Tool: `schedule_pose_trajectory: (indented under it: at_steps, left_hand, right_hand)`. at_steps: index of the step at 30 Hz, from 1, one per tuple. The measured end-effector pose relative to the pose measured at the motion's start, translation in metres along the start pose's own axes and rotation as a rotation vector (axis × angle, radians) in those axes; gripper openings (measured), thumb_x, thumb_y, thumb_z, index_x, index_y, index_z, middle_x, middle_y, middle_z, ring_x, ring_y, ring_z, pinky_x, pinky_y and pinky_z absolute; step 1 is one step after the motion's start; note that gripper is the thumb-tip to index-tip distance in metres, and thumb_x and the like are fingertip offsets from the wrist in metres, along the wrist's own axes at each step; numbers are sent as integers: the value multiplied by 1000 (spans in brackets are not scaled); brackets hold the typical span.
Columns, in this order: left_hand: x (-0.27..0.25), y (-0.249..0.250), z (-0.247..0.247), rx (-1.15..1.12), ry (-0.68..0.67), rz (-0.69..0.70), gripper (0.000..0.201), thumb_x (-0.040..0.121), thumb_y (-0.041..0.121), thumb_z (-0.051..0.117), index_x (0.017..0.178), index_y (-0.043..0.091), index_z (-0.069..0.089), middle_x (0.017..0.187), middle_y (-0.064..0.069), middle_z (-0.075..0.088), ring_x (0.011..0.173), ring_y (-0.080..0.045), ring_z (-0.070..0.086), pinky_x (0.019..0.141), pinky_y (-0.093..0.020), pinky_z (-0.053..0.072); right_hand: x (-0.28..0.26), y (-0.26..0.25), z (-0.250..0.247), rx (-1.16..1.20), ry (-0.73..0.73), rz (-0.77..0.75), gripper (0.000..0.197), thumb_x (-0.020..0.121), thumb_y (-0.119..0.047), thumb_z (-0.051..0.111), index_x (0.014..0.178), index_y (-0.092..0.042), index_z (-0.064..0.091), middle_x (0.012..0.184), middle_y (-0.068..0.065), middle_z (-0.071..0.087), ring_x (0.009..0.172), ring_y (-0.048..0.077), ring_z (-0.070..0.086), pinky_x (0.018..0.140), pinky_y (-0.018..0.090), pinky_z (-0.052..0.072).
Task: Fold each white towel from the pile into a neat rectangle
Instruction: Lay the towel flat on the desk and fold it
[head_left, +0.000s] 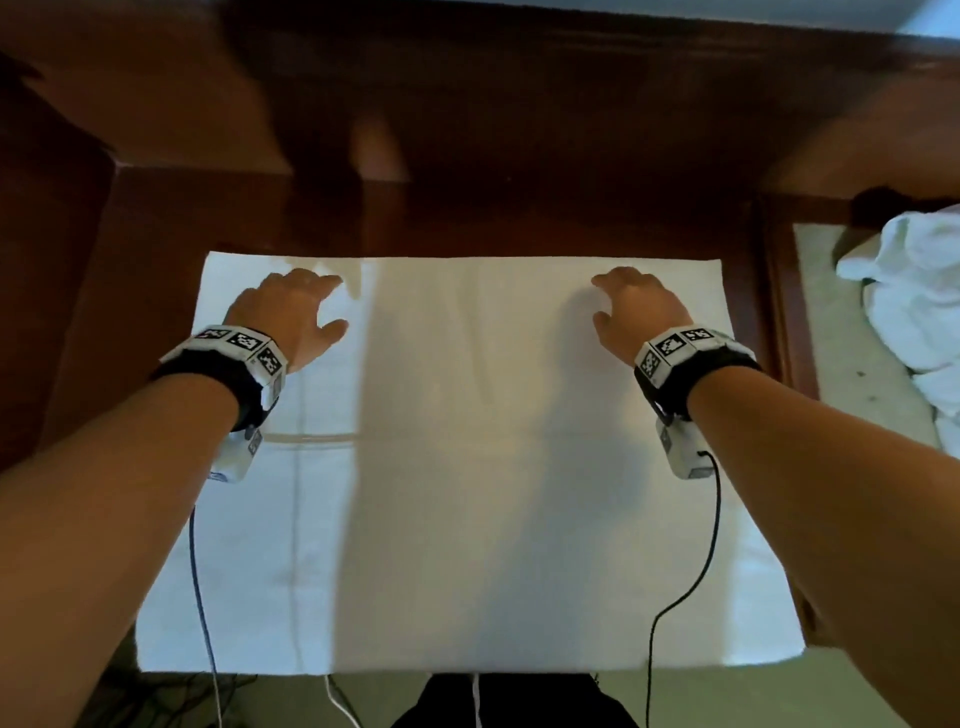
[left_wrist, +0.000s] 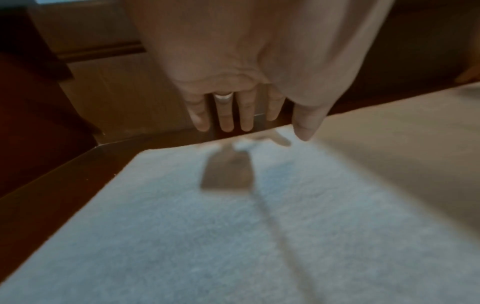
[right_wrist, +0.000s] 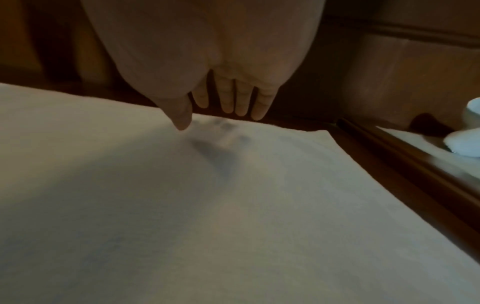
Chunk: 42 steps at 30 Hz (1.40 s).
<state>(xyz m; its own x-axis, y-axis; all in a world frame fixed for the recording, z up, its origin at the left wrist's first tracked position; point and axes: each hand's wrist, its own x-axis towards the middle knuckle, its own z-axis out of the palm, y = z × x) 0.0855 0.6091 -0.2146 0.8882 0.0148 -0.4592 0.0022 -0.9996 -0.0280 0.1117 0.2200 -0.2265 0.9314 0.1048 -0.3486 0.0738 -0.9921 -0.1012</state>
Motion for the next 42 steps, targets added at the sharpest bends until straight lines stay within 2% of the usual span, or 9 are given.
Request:
schedule_pose_trajectory:
  at_steps: [4,9,14,18,22,26,31,34,42]
  left_hand:
    - [31,-6,18,91,6,31,68,101,44,48,159,28,16,166,2,19,148,-31,24,111,-50,36]
    - [37,-1,28,62,159,58,67,93,27,64,153,23,35,142,-15,49,131,-44,37,96,-56,39]
    - [37,6,19,101,264,132,38,83,16,73,120,12,65,107,-18,56,102,-40,48,87,-50,39]
    - [28,9,-11,6,304,180,22,76,13,62,94,0,62,91,-22,56,85,-42,53,75,-51,44]
    - [15,4,-49,-205,190,57,16,87,15,62,101,15,53,82,-14,63,78,-38,59,68,-46,53]
    - [-23,-8,-63,-196,193,109,27,95,30,63,117,17,64,100,-13,71,98,-37,64,84,-46,54]
    - [-94,-17,-46,13,382,250,17,89,26,66,90,9,67,73,-2,41,86,-39,56,87,-52,46]
    - [-143,-19,-15,104,534,307,18,85,23,69,84,7,62,75,-11,45,70,-37,51,67,-46,35]
    - [-246,-19,122,106,457,277,30,87,36,51,100,12,65,89,-12,53,79,-35,54,72,-47,35]
  right_hand:
    - [26,20,13,-39,0,1,58,99,-26,52,152,-21,28,163,8,21,148,29,23,115,50,28]
    - [27,37,33,44,208,-39,46,92,-27,63,135,-13,52,132,14,55,122,37,50,102,48,36]
    - [27,39,39,13,295,-29,28,93,-25,62,113,-6,65,108,16,61,103,38,53,91,48,36]
    - [37,34,10,8,265,-49,26,94,-23,59,110,-3,62,107,18,62,103,38,54,93,46,37]
    - [29,31,-33,163,232,-4,29,95,-31,59,113,-9,56,90,16,65,88,39,61,82,48,52]
    - [-13,33,-57,-42,190,-89,32,92,-42,57,108,-14,58,72,2,57,71,30,56,89,42,44]
    - [-90,25,-57,-278,108,-80,15,88,-38,56,89,-24,60,71,-2,56,77,28,57,106,44,29]
    - [-143,23,-35,-211,168,-47,10,87,-30,57,83,-22,59,76,0,62,79,29,64,99,44,29]
    - [-260,32,66,-196,181,-30,15,71,-13,69,84,-15,61,79,5,63,74,31,61,81,43,34]
